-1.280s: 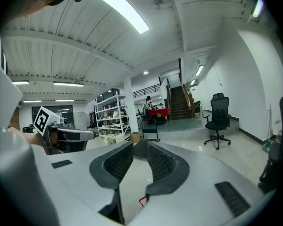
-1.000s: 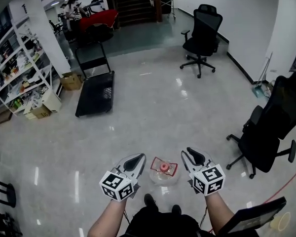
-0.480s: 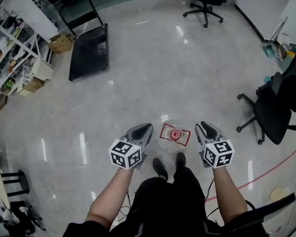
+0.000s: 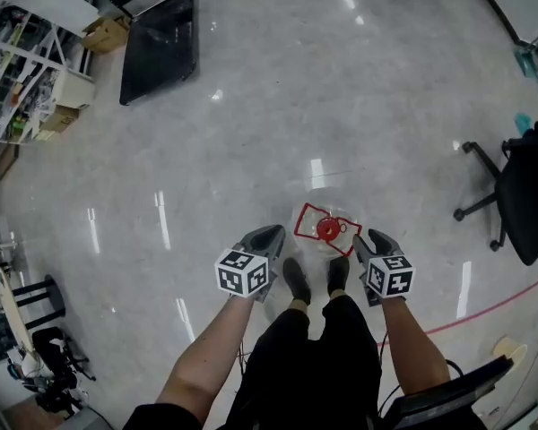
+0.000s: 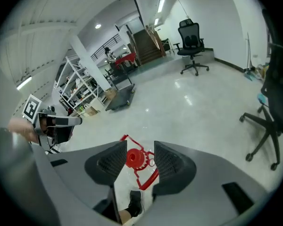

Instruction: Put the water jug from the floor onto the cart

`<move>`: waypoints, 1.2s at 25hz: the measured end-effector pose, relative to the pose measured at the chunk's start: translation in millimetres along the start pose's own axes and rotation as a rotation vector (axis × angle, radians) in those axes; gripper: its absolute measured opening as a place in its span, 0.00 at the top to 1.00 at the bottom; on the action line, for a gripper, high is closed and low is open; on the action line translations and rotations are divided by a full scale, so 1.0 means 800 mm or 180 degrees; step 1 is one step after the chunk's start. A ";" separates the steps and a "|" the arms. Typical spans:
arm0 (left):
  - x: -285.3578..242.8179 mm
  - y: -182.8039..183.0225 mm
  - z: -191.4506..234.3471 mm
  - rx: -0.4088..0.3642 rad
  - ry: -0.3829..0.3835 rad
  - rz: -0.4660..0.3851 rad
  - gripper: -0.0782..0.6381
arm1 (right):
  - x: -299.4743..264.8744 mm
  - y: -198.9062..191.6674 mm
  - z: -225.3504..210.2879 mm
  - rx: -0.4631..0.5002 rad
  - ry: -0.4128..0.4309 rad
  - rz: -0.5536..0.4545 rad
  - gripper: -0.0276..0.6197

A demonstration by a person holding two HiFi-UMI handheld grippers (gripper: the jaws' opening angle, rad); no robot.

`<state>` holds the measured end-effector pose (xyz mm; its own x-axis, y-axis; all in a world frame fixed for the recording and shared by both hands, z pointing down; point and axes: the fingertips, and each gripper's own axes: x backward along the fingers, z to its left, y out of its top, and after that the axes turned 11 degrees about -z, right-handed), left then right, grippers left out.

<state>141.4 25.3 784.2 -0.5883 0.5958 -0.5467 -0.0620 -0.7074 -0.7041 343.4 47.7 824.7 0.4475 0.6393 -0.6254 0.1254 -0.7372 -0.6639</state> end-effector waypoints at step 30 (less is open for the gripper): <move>-0.062 -0.137 0.034 0.0581 0.0365 0.0423 0.90 | -0.102 -0.151 -0.037 -0.1356 0.0211 0.0791 0.85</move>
<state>155.4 63.0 901.1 -0.5065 0.5249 -0.6841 -0.1410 -0.8331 -0.5349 317.8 78.2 967.7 0.5632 0.4280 -0.7069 0.3525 -0.8981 -0.2629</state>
